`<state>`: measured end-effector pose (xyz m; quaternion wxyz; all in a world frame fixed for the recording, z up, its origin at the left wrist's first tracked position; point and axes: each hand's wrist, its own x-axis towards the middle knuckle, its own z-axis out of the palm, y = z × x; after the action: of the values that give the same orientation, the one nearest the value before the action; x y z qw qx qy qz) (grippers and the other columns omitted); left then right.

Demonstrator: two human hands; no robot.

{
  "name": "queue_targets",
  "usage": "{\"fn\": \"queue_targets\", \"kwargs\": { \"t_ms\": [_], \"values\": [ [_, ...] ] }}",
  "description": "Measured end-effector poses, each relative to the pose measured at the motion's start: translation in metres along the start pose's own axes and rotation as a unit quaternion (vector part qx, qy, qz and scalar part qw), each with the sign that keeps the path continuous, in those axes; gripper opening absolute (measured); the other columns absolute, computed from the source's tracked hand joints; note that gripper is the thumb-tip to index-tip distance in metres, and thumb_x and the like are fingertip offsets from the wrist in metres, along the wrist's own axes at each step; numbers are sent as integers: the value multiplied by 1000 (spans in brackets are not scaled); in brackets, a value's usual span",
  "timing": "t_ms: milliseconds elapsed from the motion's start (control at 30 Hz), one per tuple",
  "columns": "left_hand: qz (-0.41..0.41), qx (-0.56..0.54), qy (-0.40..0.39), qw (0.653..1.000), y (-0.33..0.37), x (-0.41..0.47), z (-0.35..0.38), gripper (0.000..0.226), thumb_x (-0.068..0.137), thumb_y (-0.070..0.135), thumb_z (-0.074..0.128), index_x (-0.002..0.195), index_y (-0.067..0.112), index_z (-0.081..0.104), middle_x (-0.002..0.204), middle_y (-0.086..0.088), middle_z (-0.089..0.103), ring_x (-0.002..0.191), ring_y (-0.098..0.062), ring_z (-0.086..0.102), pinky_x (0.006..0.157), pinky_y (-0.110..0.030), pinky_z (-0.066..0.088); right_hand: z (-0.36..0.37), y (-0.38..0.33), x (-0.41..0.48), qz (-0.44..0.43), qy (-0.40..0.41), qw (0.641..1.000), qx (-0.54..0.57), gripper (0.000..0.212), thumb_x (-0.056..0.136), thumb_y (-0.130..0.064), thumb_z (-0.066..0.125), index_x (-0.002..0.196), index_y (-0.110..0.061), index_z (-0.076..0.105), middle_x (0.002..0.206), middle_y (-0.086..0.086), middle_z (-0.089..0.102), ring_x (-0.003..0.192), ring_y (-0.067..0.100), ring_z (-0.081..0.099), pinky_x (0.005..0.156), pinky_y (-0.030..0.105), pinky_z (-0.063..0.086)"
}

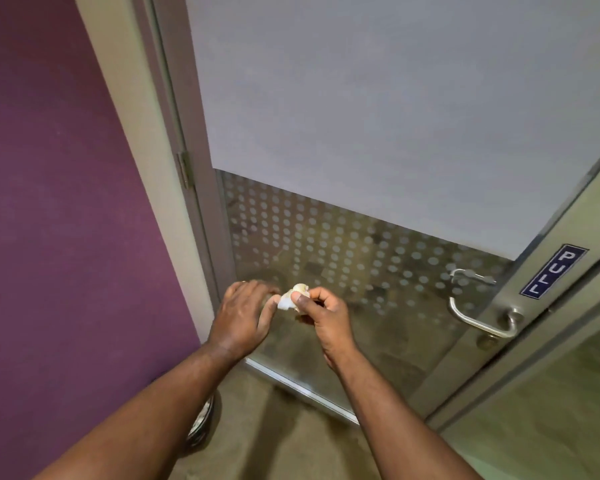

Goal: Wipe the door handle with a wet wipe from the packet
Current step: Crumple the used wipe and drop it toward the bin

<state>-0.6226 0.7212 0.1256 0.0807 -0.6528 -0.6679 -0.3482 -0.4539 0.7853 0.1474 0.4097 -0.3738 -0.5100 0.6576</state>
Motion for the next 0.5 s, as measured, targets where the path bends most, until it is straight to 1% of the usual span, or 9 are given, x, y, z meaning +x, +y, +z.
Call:
{"fn": "queue_targets", "kwargs": {
  "t_ms": [33,100,167,233,300,367,433,500],
  "values": [
    [-7,4,4,1000,-13,-4,-7,30,103,39,44,114,21,66,107,6,67,106,-15,57,102,-35,36,15,4,3,0,-5,1000,-6,16,76,-16,80,72,-12,66,76,8,63,73,17,56,69,34,50],
    [-26,14,4,1000,-36,-13,-19,36,103,40,43,116,18,67,113,3,69,111,-15,56,108,-34,32,42,12,10,-5,-11,1000,-28,19,68,-18,81,62,-19,63,70,4,59,72,20,53,73,38,48],
    [-48,20,-5,999,-62,-25,-31,38,103,39,42,118,16,68,119,0,69,117,-15,55,113,-33,28,70,24,17,-3,-19,998,-64,24,65,-17,82,58,-22,59,65,5,57,68,20,51,69,38,46],
    [-71,23,-14,997,-85,-40,-41,39,104,40,41,121,17,68,125,-1,68,122,-15,54,117,-31,24,96,37,23,7,-33,996,-86,31,69,-9,83,61,-22,56,61,5,57,62,18,50,62,32,43],
    [-96,29,-24,995,-106,-57,-48,38,103,39,42,123,17,67,131,-2,66,127,-15,52,121,-27,17,120,52,28,16,-59,993,-104,31,72,-4,83,67,-19,56,59,-3,56,57,12,48,55,26,41],
    [-119,37,-39,991,-126,-73,-52,38,103,37,43,126,17,66,136,-4,64,133,-16,50,124,-24,11,142,70,33,21,-85,988,-127,26,73,-8,83,71,-19,59,60,-8,58,58,9,49,57,25,41],
    [-135,45,-52,989,-141,-87,-54,42,104,39,41,131,16,63,142,-5,61,138,-19,49,126,-25,8,158,87,37,28,-103,983,-149,21,72,-16,83,72,-22,63,62,-10,61,61,8,52,61,26,44],
    [-154,55,-64,984,-154,-100,-56,46,105,40,38,136,15,61,148,-5,56,143,-20,45,127,-26,7,172,103,43,35,-120,977,-176,17,73,-20,82,71,-24,66,64,-11,64,62,5,55,63,25,45]
  ]
}}
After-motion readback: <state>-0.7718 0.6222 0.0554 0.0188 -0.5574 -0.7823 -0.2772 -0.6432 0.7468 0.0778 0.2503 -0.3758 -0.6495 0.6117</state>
